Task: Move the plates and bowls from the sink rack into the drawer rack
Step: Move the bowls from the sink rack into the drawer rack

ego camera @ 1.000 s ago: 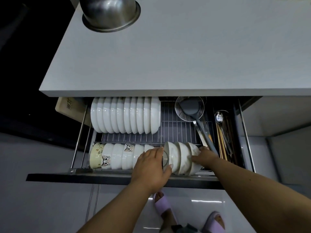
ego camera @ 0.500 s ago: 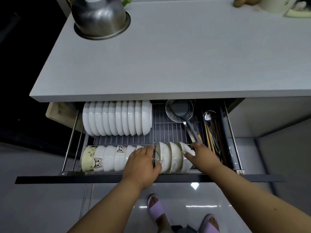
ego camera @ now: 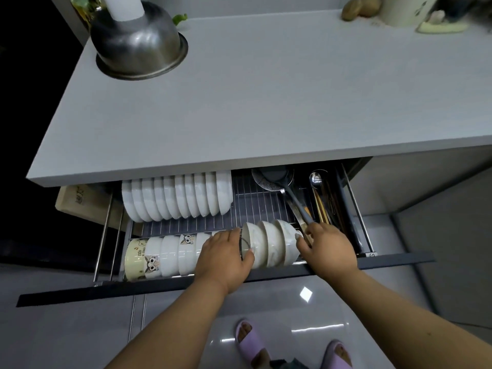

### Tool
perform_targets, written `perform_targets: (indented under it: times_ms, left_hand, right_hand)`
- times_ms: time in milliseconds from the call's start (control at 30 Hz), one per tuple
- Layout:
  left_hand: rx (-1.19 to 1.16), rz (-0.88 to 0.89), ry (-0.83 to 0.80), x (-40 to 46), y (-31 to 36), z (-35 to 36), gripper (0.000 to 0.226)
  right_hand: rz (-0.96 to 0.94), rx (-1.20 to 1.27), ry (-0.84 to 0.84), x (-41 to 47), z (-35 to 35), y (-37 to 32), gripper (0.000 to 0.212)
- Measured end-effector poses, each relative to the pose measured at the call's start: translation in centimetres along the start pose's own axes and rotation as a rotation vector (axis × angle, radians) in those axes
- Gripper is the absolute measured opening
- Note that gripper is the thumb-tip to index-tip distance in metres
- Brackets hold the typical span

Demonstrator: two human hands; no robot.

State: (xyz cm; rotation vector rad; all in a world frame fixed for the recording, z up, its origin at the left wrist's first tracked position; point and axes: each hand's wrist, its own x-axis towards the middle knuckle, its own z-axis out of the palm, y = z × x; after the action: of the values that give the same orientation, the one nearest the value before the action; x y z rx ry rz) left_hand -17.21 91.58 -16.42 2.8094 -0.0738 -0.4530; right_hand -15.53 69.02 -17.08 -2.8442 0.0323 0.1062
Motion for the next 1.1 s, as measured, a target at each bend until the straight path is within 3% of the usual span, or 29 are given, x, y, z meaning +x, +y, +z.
perform_targets:
  times_ms: [167, 400, 500, 667, 900, 1100]
  left_hand:
    - [-0.011, 0.024, 0.028, 0.8, 0.1, -0.3, 0.062]
    - [0.020, 0.049, 0.089, 2.4, -0.1, -0.8, 0.059]
    - [0.050, 0.082, 0.132, 2.9, -0.3, -1.3, 0.072]
    - [0.118, 0.222, 0.184, 3.8, -0.8, -1.9, 0.070]
    - [0.276, 0.366, 0.166, 5.9, -1.3, -4.0, 0.098]
    - [0.370, 0.238, 0.197, 8.8, -0.8, -6.8, 0.127]
  right_hand:
    - [-0.003, -0.015, 0.108, 0.9, 0.4, 0.3, 0.023]
    - [-0.033, -0.025, 0.154, 3.0, 0.6, 0.0, 0.030]
    - [-0.058, -0.006, 0.218, 4.1, 0.6, -0.3, 0.037]
    - [-0.119, -0.017, 0.334, 6.2, 0.2, -0.5, 0.032]
    - [-0.189, -0.022, 0.544, 9.2, -0.3, -1.2, 0.026]
    - [-0.410, 0.100, 0.682, 12.1, -1.0, -2.0, 0.039]
